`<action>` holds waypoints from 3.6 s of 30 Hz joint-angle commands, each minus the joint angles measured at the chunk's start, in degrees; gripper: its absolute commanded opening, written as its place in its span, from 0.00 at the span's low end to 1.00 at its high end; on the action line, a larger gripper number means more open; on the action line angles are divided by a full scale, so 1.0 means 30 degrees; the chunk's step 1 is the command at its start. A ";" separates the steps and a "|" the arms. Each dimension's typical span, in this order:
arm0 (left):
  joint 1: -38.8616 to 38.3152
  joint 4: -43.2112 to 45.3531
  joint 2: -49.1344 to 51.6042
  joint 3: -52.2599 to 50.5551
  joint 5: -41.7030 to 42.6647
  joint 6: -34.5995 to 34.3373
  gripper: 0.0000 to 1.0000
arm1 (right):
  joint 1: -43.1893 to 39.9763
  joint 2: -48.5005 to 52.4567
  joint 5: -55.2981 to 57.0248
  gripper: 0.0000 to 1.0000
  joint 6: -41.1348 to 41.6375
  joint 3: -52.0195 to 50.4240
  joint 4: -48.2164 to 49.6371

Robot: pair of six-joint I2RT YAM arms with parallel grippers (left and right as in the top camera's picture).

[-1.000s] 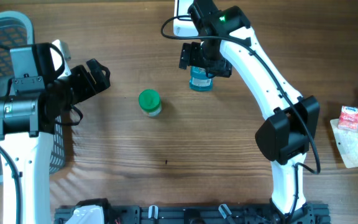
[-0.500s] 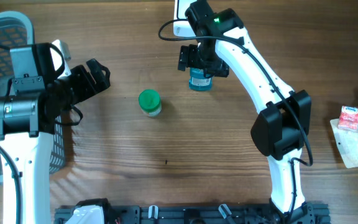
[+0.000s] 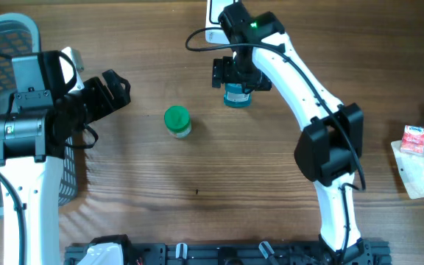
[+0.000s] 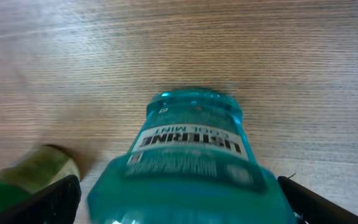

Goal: Scan the item barcode

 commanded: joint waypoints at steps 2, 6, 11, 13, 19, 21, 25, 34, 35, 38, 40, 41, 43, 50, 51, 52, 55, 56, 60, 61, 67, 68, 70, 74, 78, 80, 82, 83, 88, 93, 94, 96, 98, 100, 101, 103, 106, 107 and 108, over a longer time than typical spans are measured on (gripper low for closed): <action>0.0138 -0.0007 -0.0066 0.0284 -0.0015 0.0240 1.00 | -0.0131 0.0488 0.0386 0.98 -0.0641 0.0415 0.0044; 0.0138 -0.0007 -0.0066 0.0277 -0.0022 0.0248 1.00 | -0.0168 0.0488 0.0444 0.91 -0.0831 0.0408 0.0029; 0.0138 -0.0007 -0.0066 0.0277 -0.0022 0.0248 1.00 | -0.0255 0.0488 0.0459 0.73 -0.0845 0.0408 -0.0036; 0.0138 -0.0007 -0.0066 0.0277 -0.0022 0.0248 1.00 | -0.0255 0.0488 0.0459 0.71 -0.0867 0.0408 -0.0036; 0.0138 -0.0007 -0.0066 0.0284 -0.0015 0.0240 1.00 | -0.0255 0.0481 0.0444 0.64 -0.1282 0.0415 -0.0117; 0.0138 -0.0007 -0.0066 0.0284 -0.0022 0.0248 1.00 | -0.0255 0.0481 0.0444 0.64 -0.1290 0.0415 -0.0153; 0.0138 -0.0007 -0.0066 0.0277 -0.0015 0.0240 1.00 | -0.0240 0.0335 0.0058 0.64 -0.1275 0.0415 -0.0350; 0.0138 -0.0007 -0.0066 0.0277 -0.0015 0.0240 1.00 | -0.0248 -0.1370 -0.2681 0.64 -0.0124 0.0415 -0.0714; 0.0138 -0.0007 -0.0066 0.0284 -0.0015 0.0240 1.00 | -0.0262 -0.1545 -0.3169 0.64 -0.0073 0.0415 -0.0860; 0.0138 -0.0007 -0.0066 0.0277 -0.0015 0.0240 1.00 | -0.0430 -0.2135 -0.4750 0.64 0.0335 0.0415 -0.1617; 0.0138 -0.0007 -0.0066 0.0284 -0.0022 0.0240 1.00 | -0.0656 -0.2463 -0.5763 0.64 0.0539 0.0415 -0.2361; 0.0138 -0.0007 -0.0066 0.0277 -0.0015 0.0240 1.00 | -0.0787 -0.2579 -0.6127 0.63 0.0721 0.0415 -0.2812; 0.0138 -0.0007 -0.0066 0.0277 -0.0015 0.0248 1.00 | -0.1013 -0.2783 -0.6849 0.60 0.0743 0.0415 -0.3555; 0.0138 -0.0007 -0.0066 0.0284 -0.0015 0.0248 1.00 | -0.1392 -0.3271 -1.0622 0.59 0.0240 0.0415 -0.5391; 0.0138 -0.0007 -0.0066 0.0277 -0.0022 0.0240 1.00 | -0.1421 -0.3293 -1.1460 0.59 0.0204 0.0415 -0.5391; 0.0138 -0.0007 -0.0066 0.0277 -0.0022 0.0248 1.00 | -0.1435 -0.3308 -1.2262 0.59 0.0168 0.0415 -0.5391; 0.0138 -0.0007 -0.0066 0.0277 -0.0022 0.0240 1.00 | -0.1494 -0.3308 -1.3959 0.59 0.0204 0.0415 -0.5391; 0.0138 -0.0007 -0.0066 0.0277 -0.0022 0.0248 1.00 | -0.1508 -0.3308 -1.4367 0.59 0.0240 0.0415 -0.5391; 0.0138 -0.0007 -0.0066 0.0284 -0.0015 0.0240 1.00 | -0.1515 -0.3308 -1.5169 0.59 0.0248 0.0415 -0.5391; 0.0138 -0.0007 -0.0066 0.0277 -0.0022 0.0240 1.00 | -0.1530 -0.3308 -1.5220 0.59 0.0240 0.0415 -0.5391; 0.0138 -0.0007 -0.0066 0.0277 -0.0022 0.0248 1.00 | -0.1545 -0.3308 -1.5169 0.59 0.0437 0.0415 -0.5391; 0.0138 -0.0007 -0.0066 0.0284 -0.0015 0.0248 1.00 | -0.1545 -0.3308 -1.5038 0.59 0.0372 0.0415 -0.5391; 0.0138 -0.0007 -0.0066 0.0277 -0.0015 0.0248 1.00 | -0.1545 -0.3308 -1.4032 0.59 0.0102 0.0415 -0.5151; 0.0138 -0.0007 -0.0066 0.0277 -0.0022 0.0240 1.00 | -0.1545 -0.3308 -1.0622 0.58 -0.0976 0.0415 -0.2317; 0.0138 -0.0007 -0.0066 0.0277 -0.0022 0.0240 1.00 | -0.1545 -0.3308 -0.9938 0.55 -0.1472 0.0415 0.1938; 0.0138 -0.0007 -0.0066 0.0277 -0.0015 0.0248 1.00 | -0.1545 -0.3308 -0.9428 0.56 -0.2208 0.0415 0.3774; 0.0138 -0.0007 -0.0066 0.0284 -0.0022 0.0240 1.00 | -0.1545 -0.3308 -0.8269 0.56 -0.2739 0.0415 0.5472; 0.0138 -0.0007 -0.0066 0.0284 -0.0015 0.0240 1.00 | -0.1545 -0.3308 -0.8021 0.56 -0.3424 0.0415 0.6193; 0.0138 -0.0007 -0.0066 0.0277 -0.0022 0.0240 1.00 | -0.1545 -0.3264 -0.7111 0.57 -0.6309 0.0386 0.9282; 0.0138 -0.0007 -0.0066 0.0284 -0.0022 0.0248 1.00 | -0.1545 -0.3162 -0.5064 0.57 -0.7278 0.0073 1.2116; 0.0138 -0.0007 -0.0066 0.0277 -0.0015 0.0248 1.00 | -0.1545 -0.3053 -0.4401 0.57 -0.7410 0.0073 1.2655; 0.0138 -0.0007 -0.0066 0.0284 -0.0022 0.0240 1.00 | -0.1545 -0.2688 -0.3351 0.56 -0.7570 0.0073 1.3974; 0.0138 -0.0007 -0.0066 0.0277 -0.0022 0.0248 1.00 | -0.1552 -0.2310 -0.3060 0.57 -0.7825 0.0073 1.5030; 0.0138 -0.0007 -0.0066 0.0277 -0.0022 0.0248 1.00 | -0.1603 -0.1778 -0.2980 0.57 -0.7817 0.0073 1.6138; 0.0138 -0.0007 -0.0066 0.0277 -0.0022 0.0240 1.00 | -0.1632 -0.1457 -0.2980 0.56 -0.7817 0.0073 1.6742; 0.0138 -0.0007 -0.0066 0.0277 -0.0015 0.0248 1.00 | -0.1676 -0.0954 -0.2965 0.56 -0.7847 0.0073 1.7515; 0.0138 -0.0007 -0.0066 0.0277 -0.0022 0.0248 1.00 | -0.1872 -0.0175 -0.2871 0.57 -0.7883 0.0073 1.9030; 0.0138 -0.0007 -0.0066 0.0277 -0.0022 0.0240 1.00 | -0.1974 0.0073 -0.2900 0.56 -0.7854 0.0073 1.9591; 0.0138 -0.0007 -0.0066 0.0277 -0.0022 0.0240 1.00 | -0.2062 0.0255 -0.2900 0.57 -0.7817 0.0073 1.9985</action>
